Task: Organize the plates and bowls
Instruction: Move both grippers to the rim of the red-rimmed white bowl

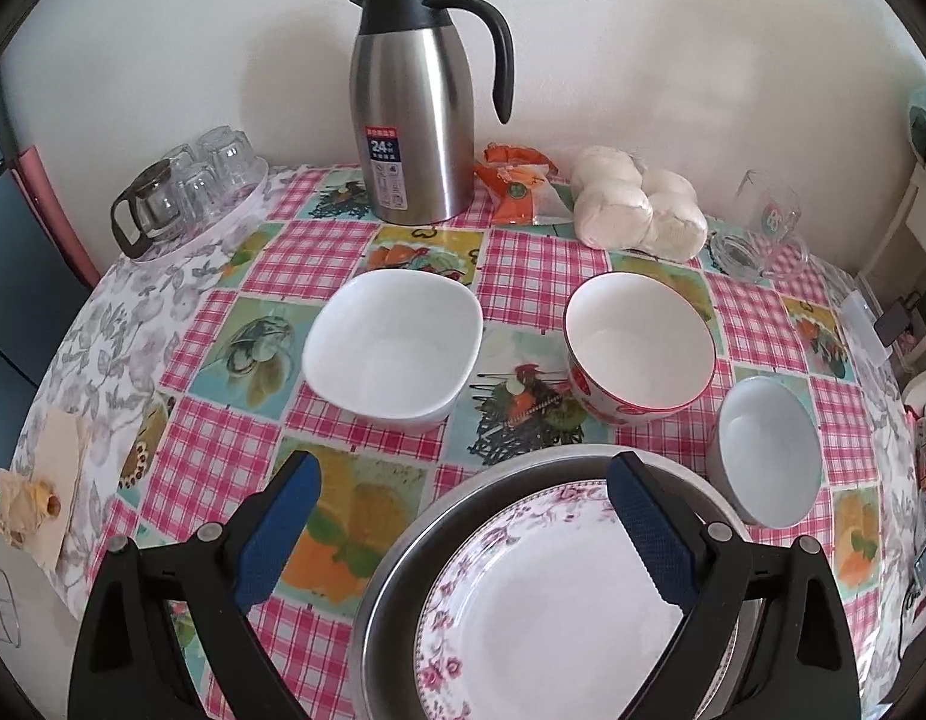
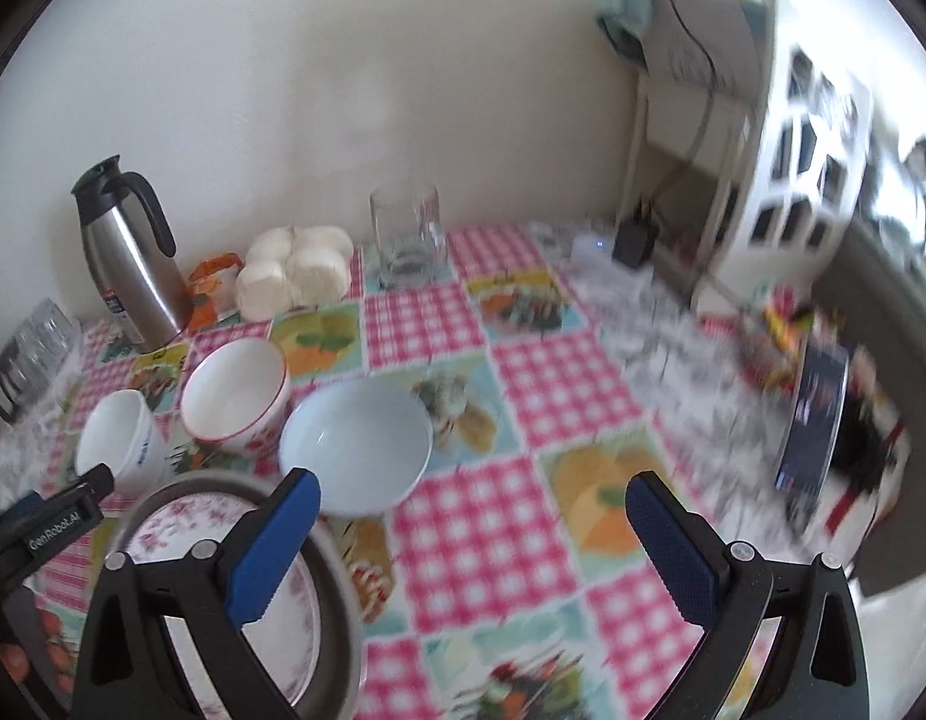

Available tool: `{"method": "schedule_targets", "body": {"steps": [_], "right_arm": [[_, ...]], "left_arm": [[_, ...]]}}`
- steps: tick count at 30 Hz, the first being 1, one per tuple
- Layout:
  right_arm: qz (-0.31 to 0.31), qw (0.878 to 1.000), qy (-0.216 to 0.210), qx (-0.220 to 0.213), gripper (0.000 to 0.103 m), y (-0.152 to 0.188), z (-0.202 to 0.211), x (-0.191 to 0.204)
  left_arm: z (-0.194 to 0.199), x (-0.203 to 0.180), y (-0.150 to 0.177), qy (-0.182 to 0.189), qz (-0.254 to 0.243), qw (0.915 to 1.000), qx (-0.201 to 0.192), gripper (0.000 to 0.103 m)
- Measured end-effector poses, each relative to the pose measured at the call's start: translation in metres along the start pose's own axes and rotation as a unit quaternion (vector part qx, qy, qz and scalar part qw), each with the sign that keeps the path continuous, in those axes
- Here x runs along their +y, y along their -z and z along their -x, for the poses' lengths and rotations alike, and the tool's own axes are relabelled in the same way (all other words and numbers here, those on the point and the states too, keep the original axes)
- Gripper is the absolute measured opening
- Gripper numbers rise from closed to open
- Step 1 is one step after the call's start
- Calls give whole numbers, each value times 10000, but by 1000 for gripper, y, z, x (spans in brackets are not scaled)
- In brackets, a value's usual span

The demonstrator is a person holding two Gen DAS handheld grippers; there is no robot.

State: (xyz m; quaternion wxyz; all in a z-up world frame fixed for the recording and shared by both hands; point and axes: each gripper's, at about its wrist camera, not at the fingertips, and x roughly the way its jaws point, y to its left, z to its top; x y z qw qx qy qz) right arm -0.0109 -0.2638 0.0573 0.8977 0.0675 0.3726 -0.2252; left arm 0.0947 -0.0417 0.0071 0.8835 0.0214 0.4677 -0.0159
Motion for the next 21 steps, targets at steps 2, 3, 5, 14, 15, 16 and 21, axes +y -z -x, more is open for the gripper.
{"method": "schedule_targets", "body": {"steps": [2,3,5,14,15,16,21], "right_arm": [[53,9999,114,50,103,-3,-13,-9],[11,9997,204,96,103,-2,-17,-16],[-125,9990,401,166,103,1,-25,-31],[-337,9954,879,165,103,11,-6,-117],[-384,9945,955,172,103,11,-2,-125],[-463,9931,1067,173,103,10,4,-136],[-628,9919,1097,-141,103,-13,51,-161]], "left_arm": [[-5,1,-2,-1,12,10000,57,96],[-6,1,-3,0,28,10000,69,96],[-9,4,-6,17,115,9999,96,96],[-20,7,-21,142,284,9993,197,96],[-22,6,-22,173,309,9991,220,96],[-23,5,-23,208,312,9990,242,96],[-30,-5,-30,235,195,9990,319,96]]}}
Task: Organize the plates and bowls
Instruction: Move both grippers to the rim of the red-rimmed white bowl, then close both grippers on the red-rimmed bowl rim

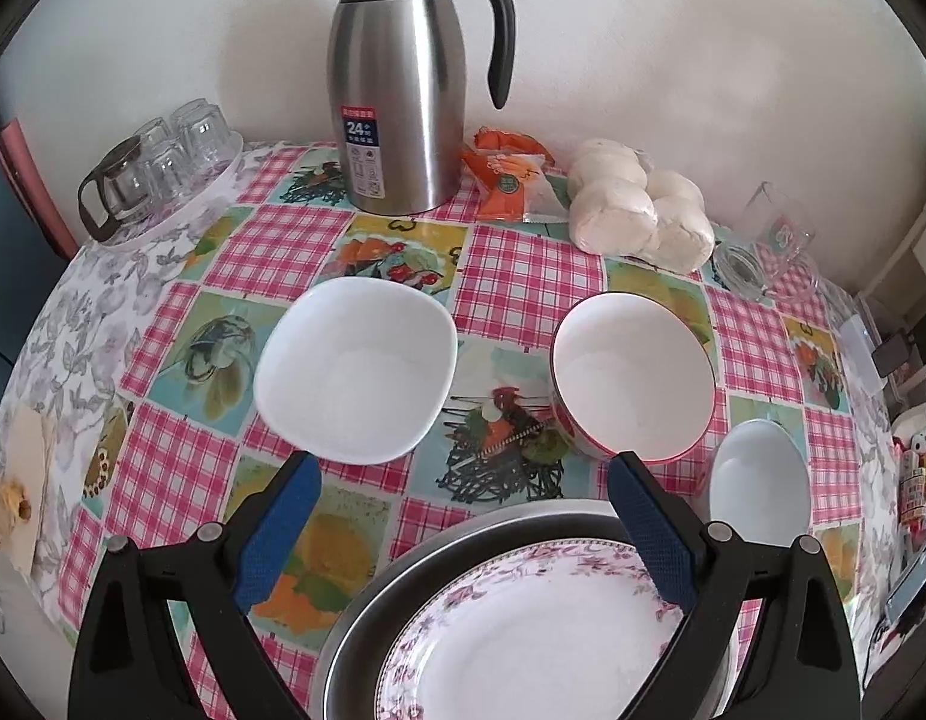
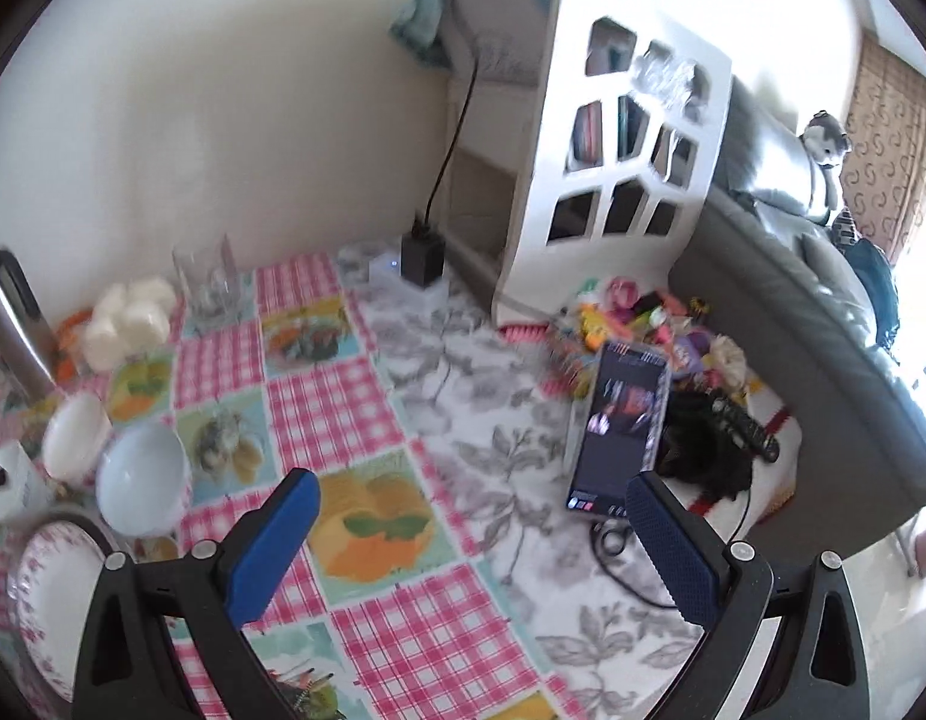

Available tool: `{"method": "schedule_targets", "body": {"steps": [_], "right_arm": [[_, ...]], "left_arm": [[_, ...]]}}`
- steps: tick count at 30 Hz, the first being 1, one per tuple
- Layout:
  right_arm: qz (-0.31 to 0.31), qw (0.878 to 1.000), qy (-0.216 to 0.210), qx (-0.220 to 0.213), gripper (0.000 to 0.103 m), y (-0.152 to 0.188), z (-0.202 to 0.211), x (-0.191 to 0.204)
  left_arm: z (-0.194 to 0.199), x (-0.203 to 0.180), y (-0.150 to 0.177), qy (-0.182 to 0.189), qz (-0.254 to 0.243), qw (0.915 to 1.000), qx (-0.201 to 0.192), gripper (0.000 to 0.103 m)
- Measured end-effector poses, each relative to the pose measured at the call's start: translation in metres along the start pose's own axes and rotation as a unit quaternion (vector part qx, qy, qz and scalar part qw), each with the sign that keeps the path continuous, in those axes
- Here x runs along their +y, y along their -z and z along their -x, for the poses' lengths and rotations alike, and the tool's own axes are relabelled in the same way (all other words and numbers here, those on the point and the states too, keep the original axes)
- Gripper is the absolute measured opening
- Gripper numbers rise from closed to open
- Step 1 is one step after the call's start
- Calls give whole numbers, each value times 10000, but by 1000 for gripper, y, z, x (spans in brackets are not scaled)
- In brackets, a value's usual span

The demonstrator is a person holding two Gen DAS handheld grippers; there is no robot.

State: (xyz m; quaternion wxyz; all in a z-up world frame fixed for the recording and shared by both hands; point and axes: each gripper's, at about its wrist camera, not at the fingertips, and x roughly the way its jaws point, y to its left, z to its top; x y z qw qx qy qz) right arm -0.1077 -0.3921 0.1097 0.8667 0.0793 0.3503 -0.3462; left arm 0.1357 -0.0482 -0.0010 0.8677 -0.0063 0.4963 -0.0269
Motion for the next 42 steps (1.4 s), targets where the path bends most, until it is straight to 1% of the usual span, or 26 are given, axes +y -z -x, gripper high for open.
{"method": "schedule_targets", "body": {"steps": [3,6,8,11,13,17,20,22,24,28,32,35,38,42], "right_arm": [[24,9994,-104,-342,103,-22,31,1],[43,9976,-331,-611,103,-41,59,10],[85,9964,-480,-696,103,-52,73,22],[156,9947,-714,-719,103,-70,82,46],[263,9936,-814,-744,103,-80,86,66],[424,9895,-1142,-775,103,-98,91,108],[511,9877,-1206,-856,103,-106,88,138],[598,9862,-1243,-916,103,-106,78,159],[603,9847,-1401,-837,103,-102,61,178],[698,9803,-1811,-366,103,-82,10,221],[827,9764,-1996,20,103,-65,-35,256],[930,9732,-2081,307,103,-51,-65,278],[1016,9718,-2055,561,103,-37,-94,295],[1003,9718,-2005,725,103,-28,-117,303]], "left_arm": [[-2,-2,-4,-27,-19,10000,-1,96],[-3,-3,-8,-22,-77,10000,8,96],[-5,-2,-12,-67,-93,9999,24,96],[-10,-2,-18,-32,-68,9999,72,96],[-14,-3,-21,7,-60,9999,98,96],[-23,-5,-30,124,-111,9998,142,96],[-27,0,-38,198,-100,9997,134,96],[-30,6,-43,238,-46,9997,105,96],[-33,13,-48,275,18,9996,80,96],[-39,28,-56,446,198,9988,-13,96],[-47,33,-59,654,336,9972,-130,96],[-52,26,-60,868,265,9958,-91,96],[-52,18,-62,1155,141,9932,-36,96],[-55,8,-63,1265,5,9920,-28,96]]}}
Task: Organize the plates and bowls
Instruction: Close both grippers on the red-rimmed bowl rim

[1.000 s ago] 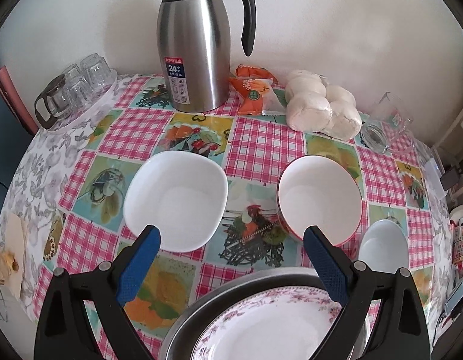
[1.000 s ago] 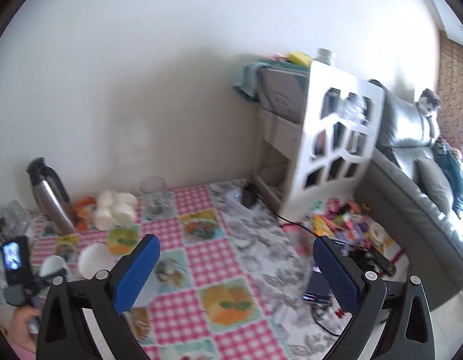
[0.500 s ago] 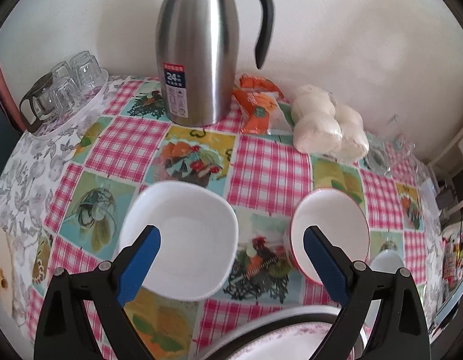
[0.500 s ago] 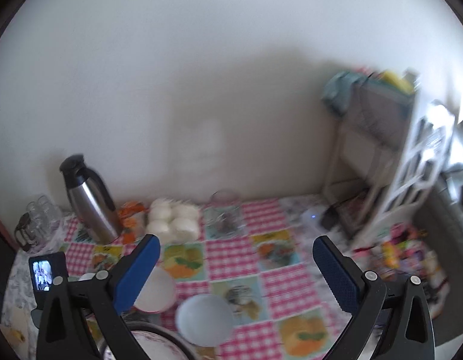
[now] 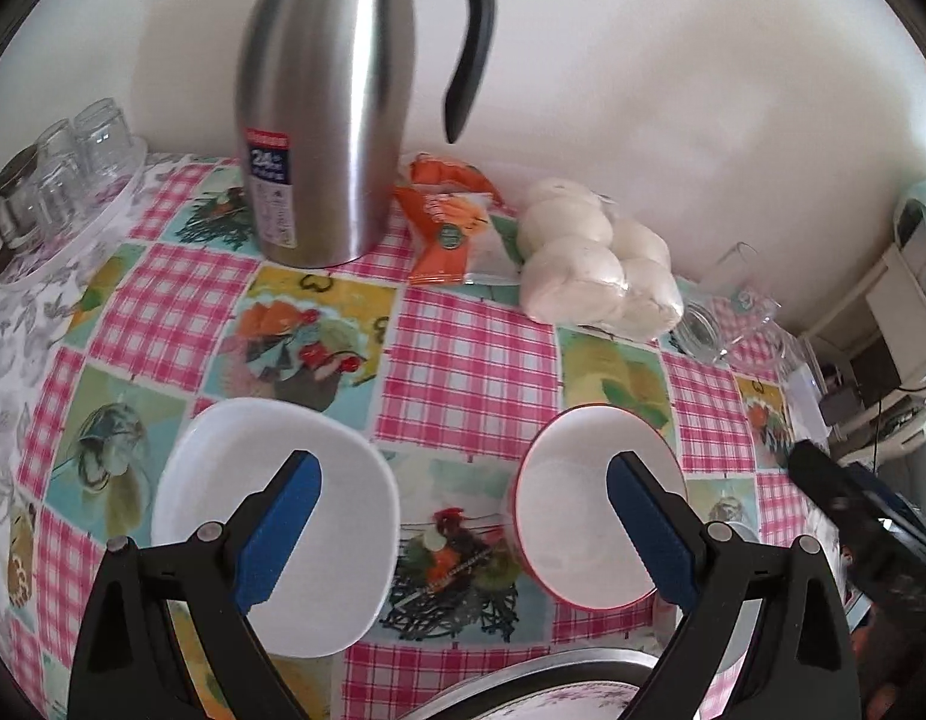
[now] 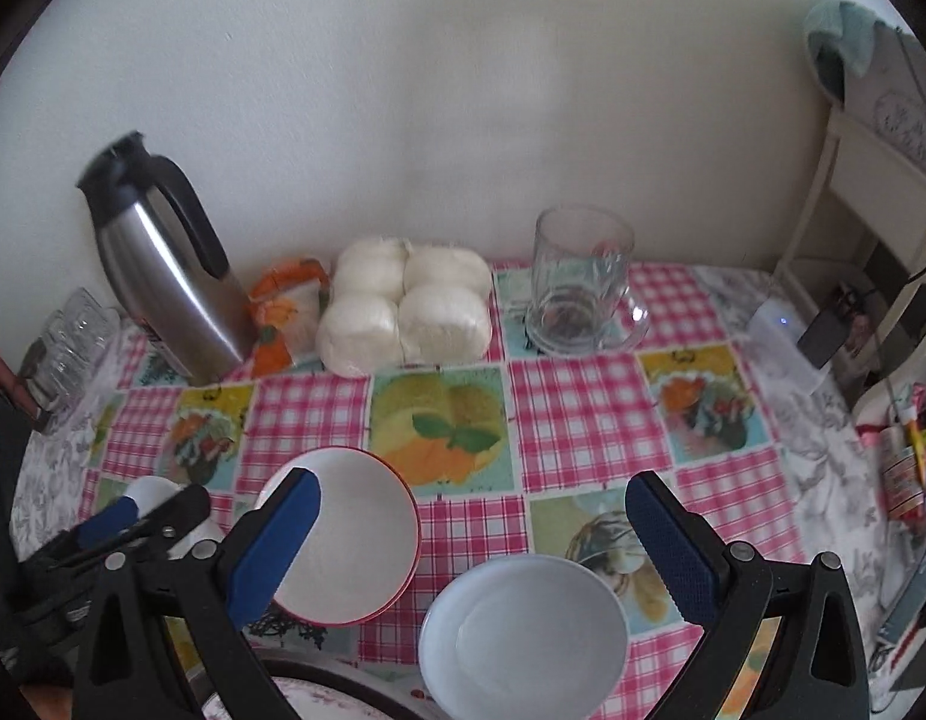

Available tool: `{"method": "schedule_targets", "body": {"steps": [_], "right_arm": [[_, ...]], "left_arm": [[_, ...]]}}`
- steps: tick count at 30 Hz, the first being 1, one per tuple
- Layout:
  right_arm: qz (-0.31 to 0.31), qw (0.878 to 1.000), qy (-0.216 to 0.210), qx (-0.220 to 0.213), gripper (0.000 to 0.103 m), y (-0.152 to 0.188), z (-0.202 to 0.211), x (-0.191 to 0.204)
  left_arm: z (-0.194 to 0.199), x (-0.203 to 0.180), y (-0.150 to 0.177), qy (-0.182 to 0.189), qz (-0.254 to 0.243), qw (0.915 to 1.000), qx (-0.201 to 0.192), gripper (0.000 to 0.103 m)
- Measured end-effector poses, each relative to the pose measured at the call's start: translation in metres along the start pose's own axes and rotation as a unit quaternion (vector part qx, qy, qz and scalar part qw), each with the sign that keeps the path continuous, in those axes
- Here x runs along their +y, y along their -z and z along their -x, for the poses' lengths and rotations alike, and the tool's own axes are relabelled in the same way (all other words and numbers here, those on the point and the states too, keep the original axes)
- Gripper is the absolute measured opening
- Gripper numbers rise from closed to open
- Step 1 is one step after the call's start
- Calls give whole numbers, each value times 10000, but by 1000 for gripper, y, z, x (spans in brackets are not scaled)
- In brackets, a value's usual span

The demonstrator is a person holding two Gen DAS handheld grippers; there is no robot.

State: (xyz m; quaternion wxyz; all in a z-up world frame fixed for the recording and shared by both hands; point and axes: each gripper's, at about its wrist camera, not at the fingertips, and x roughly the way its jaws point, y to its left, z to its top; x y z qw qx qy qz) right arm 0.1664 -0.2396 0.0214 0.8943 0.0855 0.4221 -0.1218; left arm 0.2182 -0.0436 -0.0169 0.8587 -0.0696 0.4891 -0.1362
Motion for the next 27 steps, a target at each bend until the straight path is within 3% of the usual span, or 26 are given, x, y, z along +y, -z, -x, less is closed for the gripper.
{"method": "schedule_targets", "body": {"steps": [3,5,11,14,19,27], "right_arm": [[60,9999,69,106,102,1,-15,0],[81,9998,39,202,99,5,-27,1],[146,9988,-119,454,84,14,-47,7],[148,9980,-206,583,75,18,-55,9],[185,9965,-307,751,47,21,-66,12],[295,9941,-443,943,28,26,-84,19]], "left_arm": [[-7,-4,2,174,-21,9997,150,95],[-11,-7,3,188,-46,9996,199,82],[-22,-18,8,257,-157,9990,332,61],[-30,-22,12,359,-154,9983,443,49],[-49,-27,21,385,-146,9967,696,36],[-67,-25,25,228,-127,9961,842,21]]}}
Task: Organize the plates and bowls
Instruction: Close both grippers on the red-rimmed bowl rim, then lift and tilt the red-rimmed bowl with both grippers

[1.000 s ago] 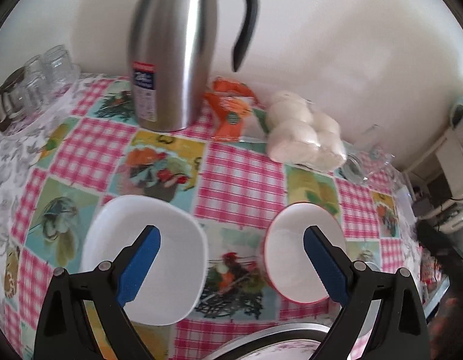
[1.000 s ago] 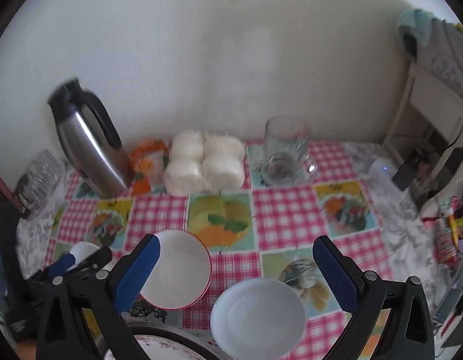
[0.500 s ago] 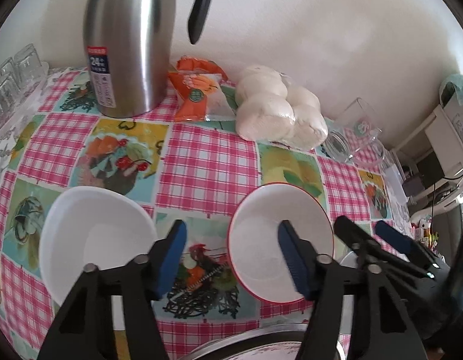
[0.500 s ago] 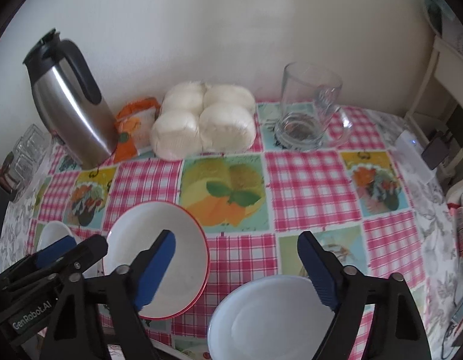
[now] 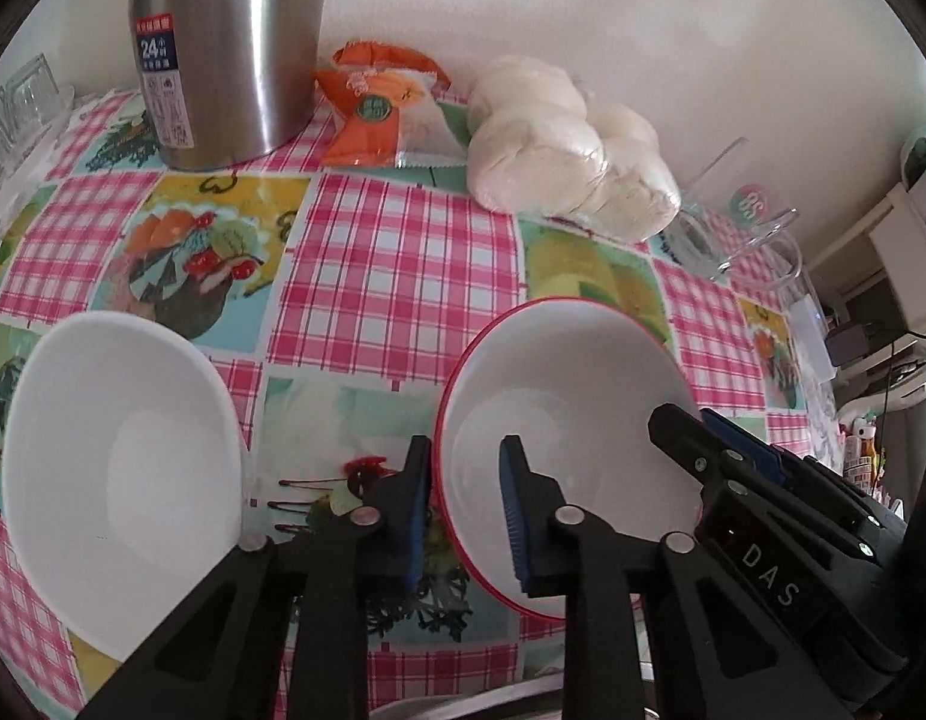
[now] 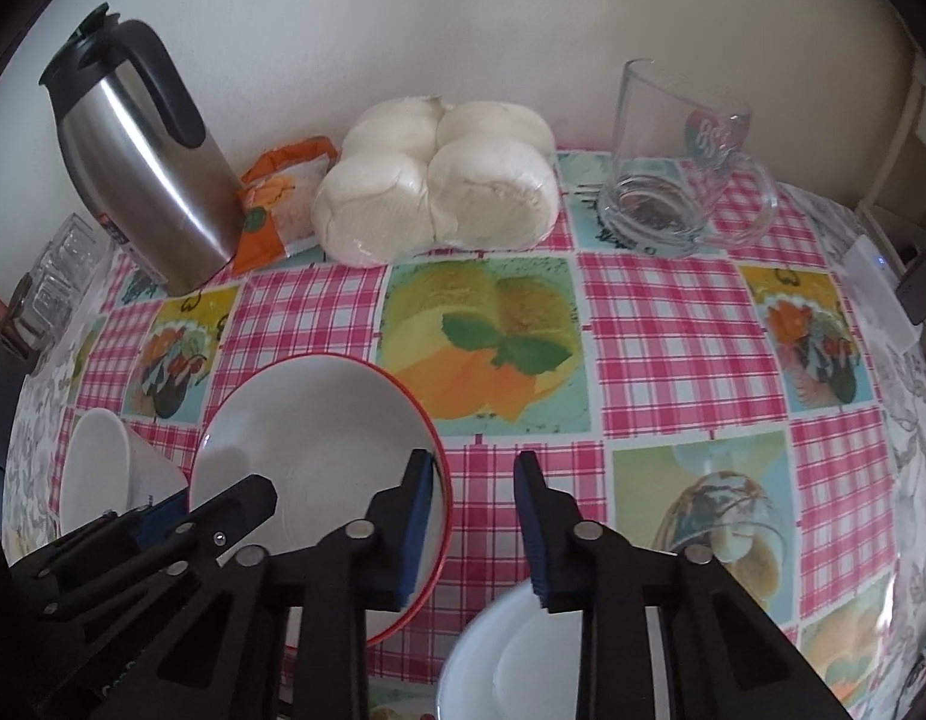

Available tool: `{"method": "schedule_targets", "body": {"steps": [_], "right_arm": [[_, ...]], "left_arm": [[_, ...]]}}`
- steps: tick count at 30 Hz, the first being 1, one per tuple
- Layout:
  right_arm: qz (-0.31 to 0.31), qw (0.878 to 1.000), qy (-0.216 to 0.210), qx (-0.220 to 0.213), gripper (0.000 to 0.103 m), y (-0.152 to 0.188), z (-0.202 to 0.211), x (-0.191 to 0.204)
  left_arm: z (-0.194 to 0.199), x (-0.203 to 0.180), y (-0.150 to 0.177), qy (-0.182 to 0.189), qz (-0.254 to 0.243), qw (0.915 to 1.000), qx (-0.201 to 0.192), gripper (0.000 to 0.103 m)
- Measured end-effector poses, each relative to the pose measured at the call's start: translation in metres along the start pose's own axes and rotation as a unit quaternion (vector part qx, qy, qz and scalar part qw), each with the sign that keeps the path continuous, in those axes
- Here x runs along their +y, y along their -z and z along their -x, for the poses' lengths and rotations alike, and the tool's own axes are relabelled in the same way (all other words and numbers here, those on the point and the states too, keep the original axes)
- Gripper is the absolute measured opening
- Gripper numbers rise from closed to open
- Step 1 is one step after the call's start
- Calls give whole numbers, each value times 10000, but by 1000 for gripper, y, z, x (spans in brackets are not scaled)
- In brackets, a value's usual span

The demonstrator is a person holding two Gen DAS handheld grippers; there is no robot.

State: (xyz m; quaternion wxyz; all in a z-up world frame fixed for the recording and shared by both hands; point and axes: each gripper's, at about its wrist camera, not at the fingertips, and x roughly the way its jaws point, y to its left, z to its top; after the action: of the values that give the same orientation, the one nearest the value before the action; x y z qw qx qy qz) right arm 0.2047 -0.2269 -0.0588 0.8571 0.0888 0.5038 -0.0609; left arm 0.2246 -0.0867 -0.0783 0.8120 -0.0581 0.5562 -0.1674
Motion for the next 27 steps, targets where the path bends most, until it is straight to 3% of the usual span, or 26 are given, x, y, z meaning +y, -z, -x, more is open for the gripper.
{"method": "schedule_targets", "body": {"steps": [4,17,27], "right_arm": [[78,9999,-18,113,20,0,-8,4],[123,9995,-68,269,15,4,-18,12],[-86,9996,-199,157,15,10,-9,12]], "left_arm": [[-8,2,0,-48,45,9999,116,17],[-11,6,-1,76,193,9997,155,16],[-9,9,1,85,211,9996,148,14]]}}
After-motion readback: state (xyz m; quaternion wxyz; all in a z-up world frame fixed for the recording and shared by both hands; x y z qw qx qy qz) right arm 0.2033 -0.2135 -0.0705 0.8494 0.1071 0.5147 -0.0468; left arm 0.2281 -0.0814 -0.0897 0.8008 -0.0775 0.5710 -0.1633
